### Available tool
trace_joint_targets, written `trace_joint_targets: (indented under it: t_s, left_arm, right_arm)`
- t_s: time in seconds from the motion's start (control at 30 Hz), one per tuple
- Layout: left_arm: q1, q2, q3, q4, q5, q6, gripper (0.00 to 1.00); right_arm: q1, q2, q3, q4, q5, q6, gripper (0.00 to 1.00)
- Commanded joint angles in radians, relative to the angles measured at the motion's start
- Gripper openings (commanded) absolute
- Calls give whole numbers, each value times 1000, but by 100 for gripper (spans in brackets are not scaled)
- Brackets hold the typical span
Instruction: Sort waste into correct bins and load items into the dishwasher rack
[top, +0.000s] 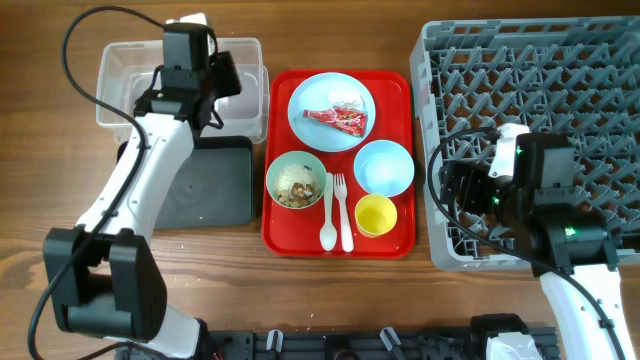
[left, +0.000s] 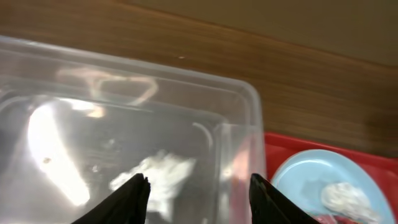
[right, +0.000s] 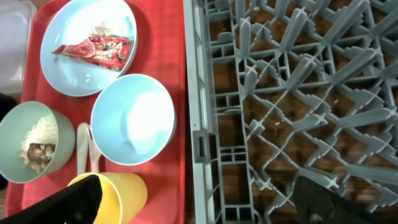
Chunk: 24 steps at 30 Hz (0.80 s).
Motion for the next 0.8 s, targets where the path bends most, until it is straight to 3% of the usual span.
trace_joint_targets:
  t_s: [0.0, 0.23, 0.4, 0.77]
  left_arm:
    - [-71, 6, 2, 35, 113, -14, 61]
    - [-239, 53, 2, 137, 113, -9, 68]
    - [-329, 170, 2, 267, 112, -7, 84]
    - [-367, 406, 2, 430, 112, -7, 84]
  right_arm:
    - [-4, 0, 20, 3, 13, -13, 99]
    - [-4, 0, 20, 5, 12, -13, 100]
    - [-4, 2, 20, 5, 12, -12, 100]
    - [-4, 2, 20, 1, 12, -11, 99]
